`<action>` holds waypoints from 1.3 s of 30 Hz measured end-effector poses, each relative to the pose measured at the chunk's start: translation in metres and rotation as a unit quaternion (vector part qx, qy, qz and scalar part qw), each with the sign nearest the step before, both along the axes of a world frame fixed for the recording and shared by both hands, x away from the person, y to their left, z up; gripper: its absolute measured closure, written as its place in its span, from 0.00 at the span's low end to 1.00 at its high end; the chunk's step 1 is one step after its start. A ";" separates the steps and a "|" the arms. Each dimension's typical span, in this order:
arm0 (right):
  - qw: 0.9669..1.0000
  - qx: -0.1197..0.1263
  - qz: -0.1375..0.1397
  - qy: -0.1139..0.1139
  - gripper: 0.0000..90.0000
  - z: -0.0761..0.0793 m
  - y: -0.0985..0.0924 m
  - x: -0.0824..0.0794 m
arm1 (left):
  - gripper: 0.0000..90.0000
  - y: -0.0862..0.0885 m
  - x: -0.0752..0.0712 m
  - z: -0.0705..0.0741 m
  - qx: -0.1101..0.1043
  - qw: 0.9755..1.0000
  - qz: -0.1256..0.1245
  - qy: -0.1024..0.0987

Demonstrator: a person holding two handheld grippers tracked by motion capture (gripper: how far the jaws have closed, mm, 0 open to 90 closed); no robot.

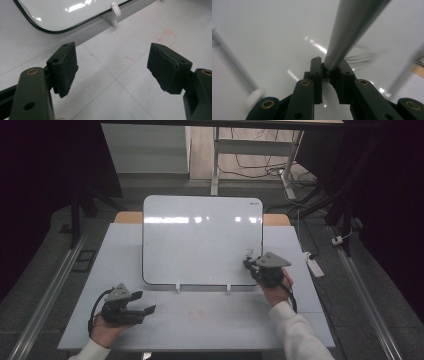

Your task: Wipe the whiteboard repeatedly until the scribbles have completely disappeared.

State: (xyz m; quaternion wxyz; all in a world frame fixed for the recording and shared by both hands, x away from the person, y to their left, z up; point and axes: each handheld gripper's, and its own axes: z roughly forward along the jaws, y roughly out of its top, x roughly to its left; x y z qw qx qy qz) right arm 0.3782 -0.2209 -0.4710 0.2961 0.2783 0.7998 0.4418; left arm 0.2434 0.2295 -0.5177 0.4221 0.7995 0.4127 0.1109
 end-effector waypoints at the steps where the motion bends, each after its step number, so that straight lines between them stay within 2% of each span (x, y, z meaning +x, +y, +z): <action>1: 1.000 0.025 -0.016 0.008 0.86 0.002 -0.009 0.003 | 0.27 0.000 0.000 0.000 0.000 1.000 -0.001 -0.001; 3: 1.000 0.018 -0.013 0.010 0.86 0.000 -0.007 0.001 | 0.27 0.000 0.000 0.000 -0.002 1.000 0.001 -0.001; 5: 1.000 -0.011 0.016 0.011 0.86 -0.005 0.001 -0.006 | 0.27 0.001 0.002 0.000 -0.002 1.000 0.002 0.002; 6: 1.000 -0.022 0.021 0.005 0.86 -0.006 0.003 -0.008 | 0.27 0.000 0.002 -0.001 -0.001 1.000 0.002 0.002; 7: 1.000 -0.020 0.020 0.005 0.86 -0.004 0.001 -0.005 | 0.27 0.000 0.002 -0.001 0.000 1.000 0.001 0.002; 8: 1.000 -0.005 0.004 0.004 0.86 -0.001 -0.003 -0.001 | 0.27 0.000 0.002 -0.001 0.001 1.000 0.000 0.002; 9: 0.999 0.021 -0.027 -0.005 0.86 0.010 -0.014 0.011 | 0.27 0.000 0.001 -0.001 0.002 1.000 -0.001 0.001; 10: 0.999 0.032 -0.038 -0.003 0.86 0.014 -0.017 0.016 | 0.27 -0.001 0.001 0.000 0.002 1.000 0.000 0.001; 13: 0.999 0.035 -0.031 0.006 0.86 0.016 -0.015 0.019 | 0.27 0.001 0.000 0.000 0.000 1.000 0.001 0.000; 16: 1.000 -0.018 0.022 0.009 0.86 0.012 -0.002 0.013 | 0.27 0.002 0.002 -0.001 -0.002 1.000 0.003 0.002; 18: 1.000 0.009 -0.009 0.004 0.86 0.021 -0.011 0.024 | 0.27 0.001 0.003 -0.002 0.000 1.000 0.002 0.004; 19: 1.000 0.009 -0.009 0.004 0.86 0.021 -0.011 0.024 | 0.27 0.000 0.003 -0.002 0.002 1.000 0.001 0.004; 21: 0.999 0.037 -0.036 0.002 0.86 0.030 -0.019 0.035 | 0.27 -0.001 0.001 -0.001 0.002 1.000 -0.001 0.003; 22: 0.999 0.040 -0.036 0.003 0.86 0.032 -0.020 0.038 | 0.27 -0.001 0.001 -0.001 0.002 1.000 -0.001 0.003; 23: 0.999 0.033 -0.036 0.002 0.86 0.032 -0.018 0.038 | 0.27 0.000 0.001 -0.001 0.002 1.000 -0.001 0.001; 24: 1.000 0.021 -0.008 0.015 0.86 0.026 -0.012 0.031 | 0.27 0.000 0.001 -0.001 0.000 1.000 0.001 0.001; 25: 1.000 0.021 -0.008 0.015 0.86 0.026 -0.012 0.031 | 0.27 0.001 0.002 -0.001 -0.001 1.000 0.002 0.002; 27: 0.999 0.006 0.020 0.027 0.86 0.016 -0.007 0.021 | 0.27 0.001 0.002 -0.001 -0.002 1.000 0.002 0.004; 28: 0.999 0.000 0.026 0.021 0.86 0.012 -0.006 0.017 | 0.27 0.001 0.002 -0.001 -0.001 1.000 0.002 0.004; 30: 1.000 0.005 0.023 0.020 0.86 0.013 -0.008 0.019 | 0.27 0.000 0.002 -0.001 0.001 1.000 0.000 0.003; 34: 0.999 0.042 -0.027 0.005 0.86 0.030 -0.014 0.037 | 0.27 -0.001 0.001 0.000 0.002 1.000 -0.001 0.001; 36: 0.999 0.040 -0.022 0.006 0.86 0.028 -0.010 0.035 | 0.27 0.000 0.001 0.000 0.000 1.000 0.000 0.000; 37: 1.000 0.019 0.013 0.013 0.86 0.017 0.004 0.024 | 0.27 0.000 0.001 0.000 0.000 1.000 0.000 0.001; 38: 1.000 -0.002 0.028 0.006 0.86 0.012 0.010 0.018 | 0.27 0.000 0.002 -0.001 0.000 1.000 0.000 0.001; 39: 1.000 -0.002 0.028 0.006 0.86 0.012 0.010 0.018 | 0.27 0.000 0.002 -0.001 -0.001 1.000 0.001 0.002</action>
